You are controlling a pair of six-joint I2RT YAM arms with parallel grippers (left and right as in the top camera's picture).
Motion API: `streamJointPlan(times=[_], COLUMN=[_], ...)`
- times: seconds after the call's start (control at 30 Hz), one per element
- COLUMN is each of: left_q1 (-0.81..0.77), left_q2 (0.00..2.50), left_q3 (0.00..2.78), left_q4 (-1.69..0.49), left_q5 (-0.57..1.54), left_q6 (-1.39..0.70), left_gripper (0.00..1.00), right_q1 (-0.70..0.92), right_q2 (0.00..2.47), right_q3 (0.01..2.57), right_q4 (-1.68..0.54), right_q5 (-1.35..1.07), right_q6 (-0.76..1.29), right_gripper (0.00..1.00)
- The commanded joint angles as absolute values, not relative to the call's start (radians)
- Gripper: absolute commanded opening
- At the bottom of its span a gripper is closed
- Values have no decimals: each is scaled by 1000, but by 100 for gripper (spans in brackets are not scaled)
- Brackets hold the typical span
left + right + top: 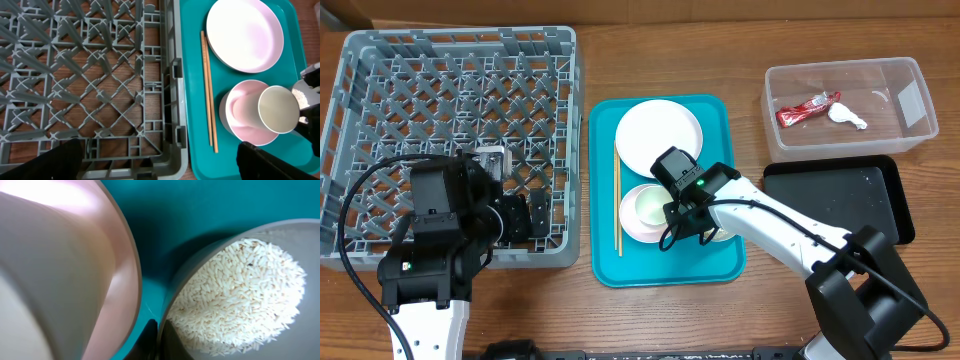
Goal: Sort waste into correct bins and load items into the dishwasher
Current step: 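Lift the rice bowl over the black tray and tip out the rice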
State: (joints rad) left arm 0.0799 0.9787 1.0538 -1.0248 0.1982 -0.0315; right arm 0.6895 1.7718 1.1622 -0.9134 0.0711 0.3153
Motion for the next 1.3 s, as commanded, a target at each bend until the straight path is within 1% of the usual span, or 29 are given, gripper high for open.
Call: streamJointPlan(times=[0.0,0.13,0.3,0.37,0.43,0.47,0.53,0.7,0.87,0.93,1.07,1.27], left_q1=[78,78,78,78,78,78,78,78,78,78,78,78], left_q2=[982,982,982,982,982,982,982,982,982,982,982,982], left_q3=[1077,1077,1077,1077,1077,1077,1077,1077,1077,1077,1077,1077], left_q4=[-1024,-1024,-1024,-1024,-1024,-1024,-1024,-1024,-1024,-1024,-1024,-1024], left_q5=[211,211,211,211,211,211,211,211,211,211,211,211], left_q6=[-49,-49,-49,-49,-49,-49,-49,-49,-49,-49,-49,-49], left_gripper=[100,100,100,100,100,100,100,100,100,100,100,100], right_q1=[669,611,478,406,346,287,204,-55,-229,-293,-376,-441], right_q2=[1736,1702,1700,1694,1683,1674,1670,1670,1677,1697,1747,1793], right_q3=[1217,1312,1417,1443,1447,1447,1447,1446,1418,1407,1406,1406], right_q4=[-946,-1024,-1135,-1150,-1141,-1131,-1128,-1156,-1174,-1185,-1217,-1259], right_q5=[96,34,23,-33,-114,-211,-320,-605,-760,-856,-1005,-1074], right_q6=[332,259,226,200,180,158,124,-37,-140,-186,-244,-266], right_gripper=[4,4,4,4,4,4,4,4,4,4,4,4])
